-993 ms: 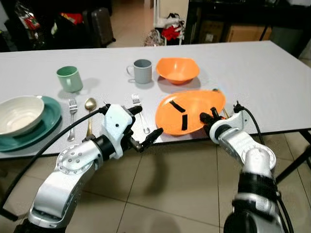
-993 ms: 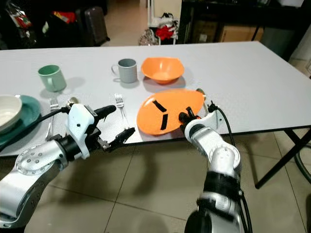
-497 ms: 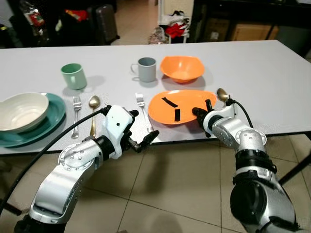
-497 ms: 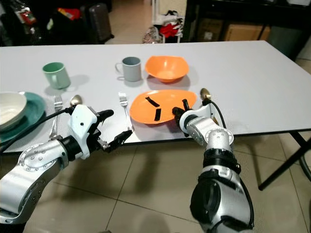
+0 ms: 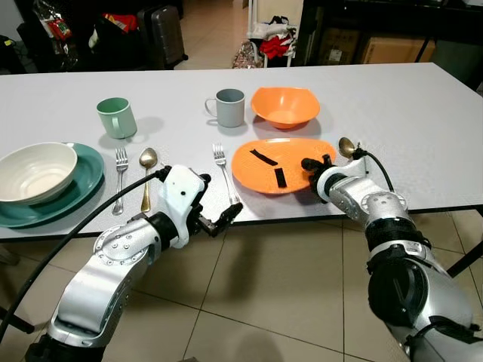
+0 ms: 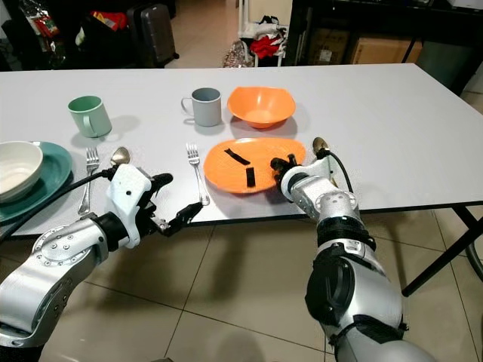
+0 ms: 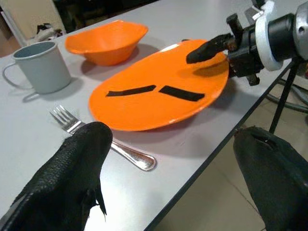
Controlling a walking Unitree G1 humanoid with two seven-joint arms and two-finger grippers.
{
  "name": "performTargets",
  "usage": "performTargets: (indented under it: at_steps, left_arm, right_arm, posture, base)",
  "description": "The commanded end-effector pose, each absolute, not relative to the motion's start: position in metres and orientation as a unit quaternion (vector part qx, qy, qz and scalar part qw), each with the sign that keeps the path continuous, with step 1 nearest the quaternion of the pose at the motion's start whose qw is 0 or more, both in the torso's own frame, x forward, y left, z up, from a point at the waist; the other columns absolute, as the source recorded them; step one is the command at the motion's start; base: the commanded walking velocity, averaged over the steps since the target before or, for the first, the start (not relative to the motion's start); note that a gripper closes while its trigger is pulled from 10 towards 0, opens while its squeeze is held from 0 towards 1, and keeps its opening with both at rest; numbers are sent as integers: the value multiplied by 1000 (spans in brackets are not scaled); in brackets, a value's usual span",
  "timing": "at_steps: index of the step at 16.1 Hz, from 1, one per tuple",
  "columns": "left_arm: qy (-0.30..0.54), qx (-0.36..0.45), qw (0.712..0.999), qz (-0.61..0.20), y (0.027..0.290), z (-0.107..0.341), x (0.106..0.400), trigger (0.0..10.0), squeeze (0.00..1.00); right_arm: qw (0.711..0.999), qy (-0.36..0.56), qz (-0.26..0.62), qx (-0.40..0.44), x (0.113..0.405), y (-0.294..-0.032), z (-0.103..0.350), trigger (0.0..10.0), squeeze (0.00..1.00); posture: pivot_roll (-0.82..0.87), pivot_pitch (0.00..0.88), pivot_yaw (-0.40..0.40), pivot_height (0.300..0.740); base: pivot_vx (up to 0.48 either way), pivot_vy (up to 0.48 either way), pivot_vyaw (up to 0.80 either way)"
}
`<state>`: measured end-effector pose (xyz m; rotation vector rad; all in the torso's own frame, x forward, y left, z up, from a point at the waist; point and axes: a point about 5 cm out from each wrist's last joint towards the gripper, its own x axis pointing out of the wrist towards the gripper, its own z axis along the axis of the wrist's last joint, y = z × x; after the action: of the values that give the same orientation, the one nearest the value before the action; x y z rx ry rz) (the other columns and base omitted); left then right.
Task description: Setting the table
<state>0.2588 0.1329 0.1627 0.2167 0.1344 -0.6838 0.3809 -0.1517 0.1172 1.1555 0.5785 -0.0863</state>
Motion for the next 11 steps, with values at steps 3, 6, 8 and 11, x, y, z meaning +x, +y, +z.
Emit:
performTargets:
  at_steps: [3,6,8,11]
  left_arm:
    - [63,109,939,-320,136,165,261,10000,0]
    - [64,107,940,-318,136,163,260,10000,0]
    - [66,106,940,-318,134,161,261,10000,0]
    - [67,115,938,-319,135,160,264,10000,0]
  right_arm:
    - [821,246,-46,513,387,-167,130,10000,1000]
    - [844,241,-54,476,387,-181,130,10000,1000]
    - [884,248,-54,393,384,-198,131,10000,1000]
    - [913,221,-54,338,385,-212,139,10000,729]
  posture:
    - [-78,5,21,740]
    - [-84,4,24,740]
    - [-95,1,34,740]
    - [-100,0,44,740]
  base:
    - [0,0,0]
    - [0,0,0]
    - [0,0,0]
    - [0,0,0]
